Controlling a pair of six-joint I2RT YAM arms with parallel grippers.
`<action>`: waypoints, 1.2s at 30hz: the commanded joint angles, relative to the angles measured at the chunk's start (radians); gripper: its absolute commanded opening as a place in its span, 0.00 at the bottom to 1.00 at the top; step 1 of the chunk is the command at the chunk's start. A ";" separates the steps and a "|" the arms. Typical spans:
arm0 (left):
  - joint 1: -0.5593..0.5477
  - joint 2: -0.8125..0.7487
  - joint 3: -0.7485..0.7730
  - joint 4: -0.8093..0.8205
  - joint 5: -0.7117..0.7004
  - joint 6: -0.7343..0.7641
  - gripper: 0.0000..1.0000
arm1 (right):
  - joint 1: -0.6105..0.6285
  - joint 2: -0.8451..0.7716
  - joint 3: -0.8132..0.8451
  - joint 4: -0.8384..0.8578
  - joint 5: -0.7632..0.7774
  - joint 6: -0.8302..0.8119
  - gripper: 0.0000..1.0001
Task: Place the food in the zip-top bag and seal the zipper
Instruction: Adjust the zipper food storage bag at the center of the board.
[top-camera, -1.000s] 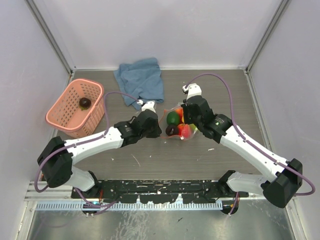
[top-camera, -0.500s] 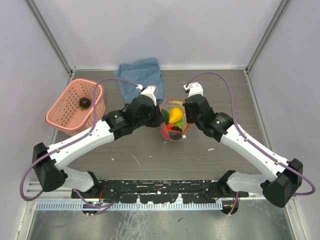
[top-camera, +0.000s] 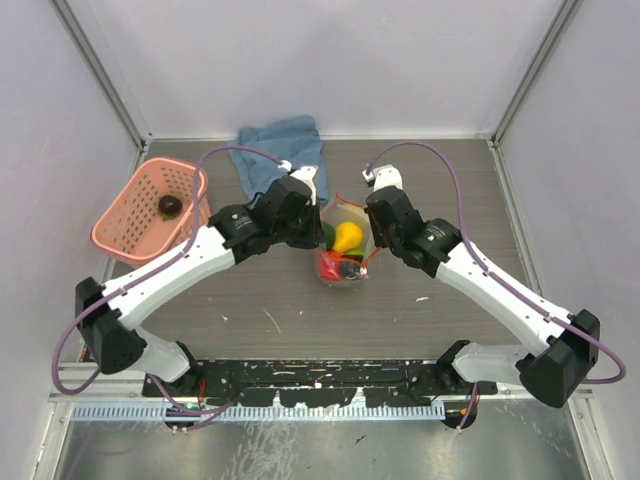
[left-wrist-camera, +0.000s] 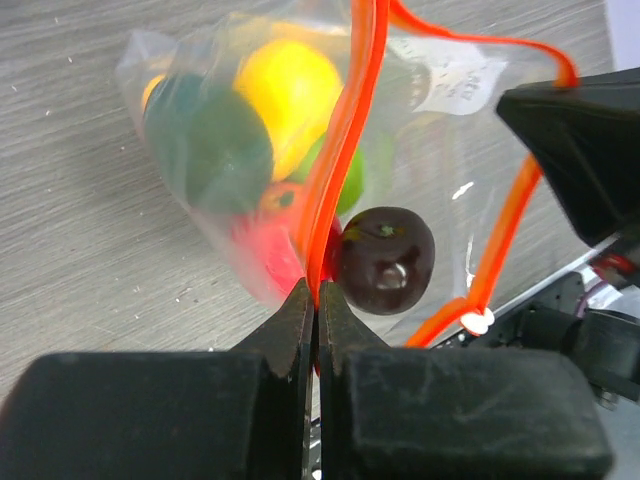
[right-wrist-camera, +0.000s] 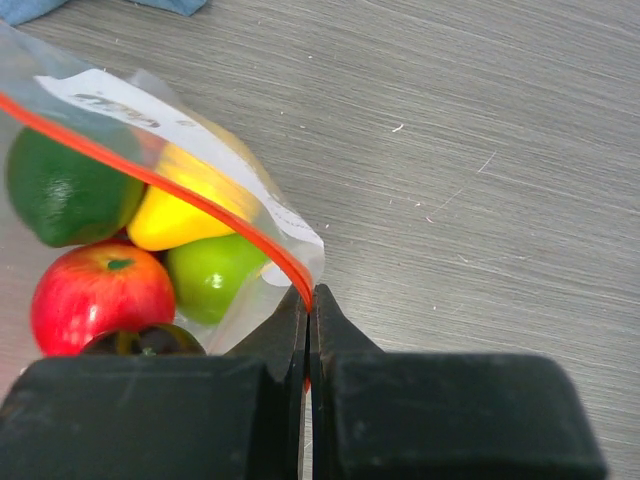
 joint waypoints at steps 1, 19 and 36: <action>0.005 0.070 0.056 -0.022 0.050 0.028 0.01 | 0.002 0.046 0.075 0.002 0.000 -0.016 0.01; 0.048 0.033 0.082 -0.064 0.008 0.056 0.00 | -0.041 0.139 0.195 -0.092 0.150 -0.055 0.01; 0.050 0.051 0.054 0.007 -0.012 0.042 0.18 | -0.042 0.056 0.118 0.015 0.026 -0.035 0.01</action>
